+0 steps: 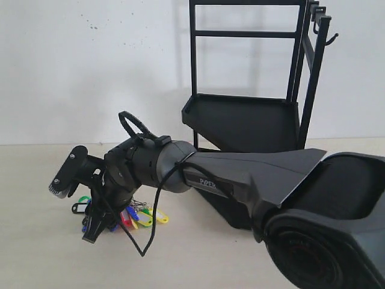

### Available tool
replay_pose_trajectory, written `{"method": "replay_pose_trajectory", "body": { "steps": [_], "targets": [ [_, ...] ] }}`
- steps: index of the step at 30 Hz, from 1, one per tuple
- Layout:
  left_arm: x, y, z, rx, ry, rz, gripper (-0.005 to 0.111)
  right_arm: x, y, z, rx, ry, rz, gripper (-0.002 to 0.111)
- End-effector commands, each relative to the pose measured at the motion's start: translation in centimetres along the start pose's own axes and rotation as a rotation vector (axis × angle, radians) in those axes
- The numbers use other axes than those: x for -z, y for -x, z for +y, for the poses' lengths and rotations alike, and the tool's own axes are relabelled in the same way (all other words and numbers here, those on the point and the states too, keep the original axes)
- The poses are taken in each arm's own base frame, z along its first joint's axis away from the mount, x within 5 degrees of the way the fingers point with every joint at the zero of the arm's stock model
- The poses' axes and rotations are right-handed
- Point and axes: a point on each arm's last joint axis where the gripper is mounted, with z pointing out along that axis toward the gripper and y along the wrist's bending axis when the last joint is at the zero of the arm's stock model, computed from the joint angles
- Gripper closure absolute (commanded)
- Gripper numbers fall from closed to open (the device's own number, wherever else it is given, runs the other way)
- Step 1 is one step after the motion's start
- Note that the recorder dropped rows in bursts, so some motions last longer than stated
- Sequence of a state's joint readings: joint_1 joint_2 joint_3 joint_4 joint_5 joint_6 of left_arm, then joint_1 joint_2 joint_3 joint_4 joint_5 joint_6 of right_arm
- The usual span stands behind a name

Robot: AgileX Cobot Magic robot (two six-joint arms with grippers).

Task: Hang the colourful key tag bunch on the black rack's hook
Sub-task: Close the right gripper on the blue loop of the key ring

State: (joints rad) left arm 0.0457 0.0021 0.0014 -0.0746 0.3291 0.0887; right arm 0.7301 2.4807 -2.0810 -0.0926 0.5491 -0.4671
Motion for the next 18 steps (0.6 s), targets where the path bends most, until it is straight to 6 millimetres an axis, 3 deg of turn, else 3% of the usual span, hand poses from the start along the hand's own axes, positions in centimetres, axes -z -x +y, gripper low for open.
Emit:
{"method": "replay_pose_trajectory", "body": {
  "steps": [1, 3, 5, 7, 9, 14, 18],
  "targets": [
    [0.0, 0.2, 0.0, 0.018, 0.001, -0.019, 0.102, -0.6, -0.1, 0.0, -0.003, -0.014, -0.032, 0.057],
    [0.0, 0.2, 0.0, 0.018, 0.001, -0.019, 0.102, -1.0, -0.3, 0.1, -0.010, -0.012, -0.034, 0.058],
    [0.0, 0.2, 0.0, 0.018, 0.001, -0.019, 0.102, -1.2, -0.4, 0.2, -0.027, -0.011, -0.032, 0.067],
    [0.0, 0.2, 0.0, 0.018, 0.001, -0.019, 0.102, -1.3, -0.4, 0.2, -0.032, -0.011, -0.034, 0.091],
    [0.0, 0.2, 0.0, 0.018, 0.001, -0.019, 0.102, -1.3, -0.4, 0.2, -0.032, -0.012, -0.036, 0.109],
    [0.0, 0.2, 0.0, 0.018, 0.001, -0.019, 0.102, -0.1, 0.7, -0.5, -0.087, -0.014, -0.047, 0.108],
    [0.0, 0.2, 0.0, 0.018, 0.001, -0.019, 0.102, 2.5, 2.5, -1.6, -0.143, -0.020, -0.071, 0.108]
  ]
}}
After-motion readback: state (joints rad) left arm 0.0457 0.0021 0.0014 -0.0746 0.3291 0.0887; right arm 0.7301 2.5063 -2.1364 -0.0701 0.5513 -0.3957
